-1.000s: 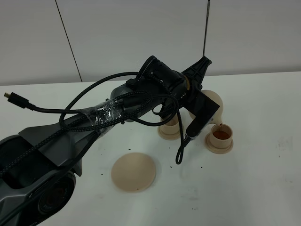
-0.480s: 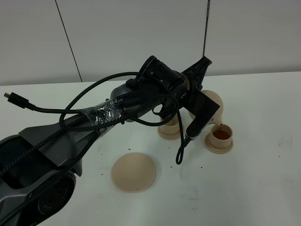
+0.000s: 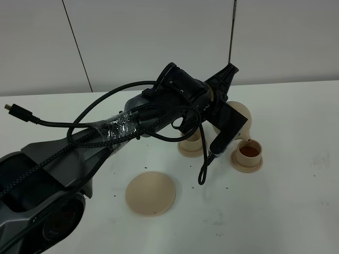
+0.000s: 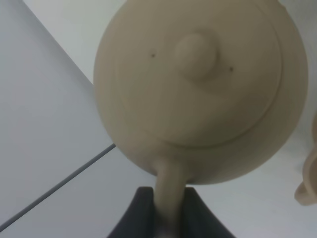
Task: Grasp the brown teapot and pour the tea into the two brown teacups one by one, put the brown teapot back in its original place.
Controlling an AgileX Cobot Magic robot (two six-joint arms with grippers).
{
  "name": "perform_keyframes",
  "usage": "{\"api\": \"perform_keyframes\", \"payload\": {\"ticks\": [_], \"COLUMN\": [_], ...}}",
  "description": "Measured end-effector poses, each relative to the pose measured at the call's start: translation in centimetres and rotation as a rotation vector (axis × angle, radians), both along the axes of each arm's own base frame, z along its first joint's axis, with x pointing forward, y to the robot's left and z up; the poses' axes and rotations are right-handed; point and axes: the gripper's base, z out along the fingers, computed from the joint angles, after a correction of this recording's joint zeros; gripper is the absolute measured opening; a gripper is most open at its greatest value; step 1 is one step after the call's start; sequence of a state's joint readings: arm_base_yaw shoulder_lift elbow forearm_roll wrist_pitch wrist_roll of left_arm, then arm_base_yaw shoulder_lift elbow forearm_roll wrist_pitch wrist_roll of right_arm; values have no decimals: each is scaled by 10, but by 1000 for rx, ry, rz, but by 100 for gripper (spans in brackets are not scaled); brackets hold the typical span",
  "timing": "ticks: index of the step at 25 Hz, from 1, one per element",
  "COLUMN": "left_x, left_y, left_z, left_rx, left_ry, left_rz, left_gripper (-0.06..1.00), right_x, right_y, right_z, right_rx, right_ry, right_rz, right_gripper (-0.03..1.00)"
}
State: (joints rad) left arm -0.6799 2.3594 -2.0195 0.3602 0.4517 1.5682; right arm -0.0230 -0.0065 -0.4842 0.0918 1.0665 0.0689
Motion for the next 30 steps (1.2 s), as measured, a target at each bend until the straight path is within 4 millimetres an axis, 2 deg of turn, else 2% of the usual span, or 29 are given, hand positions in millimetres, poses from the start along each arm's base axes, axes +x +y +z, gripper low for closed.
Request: {"api": "perform_keyframes", "payload": {"ticks": [30], "left_x": [0], "left_y": [0], "left_z": [0], "left_rx": [0], "left_ry": [0], "left_rz": [0], "left_gripper": [17], "right_x": [0], "right_y": [0], "right_z": [0], "right_rx": [0], "right_ry": [0], "right_rz": [0], "right_gripper": [24]}}
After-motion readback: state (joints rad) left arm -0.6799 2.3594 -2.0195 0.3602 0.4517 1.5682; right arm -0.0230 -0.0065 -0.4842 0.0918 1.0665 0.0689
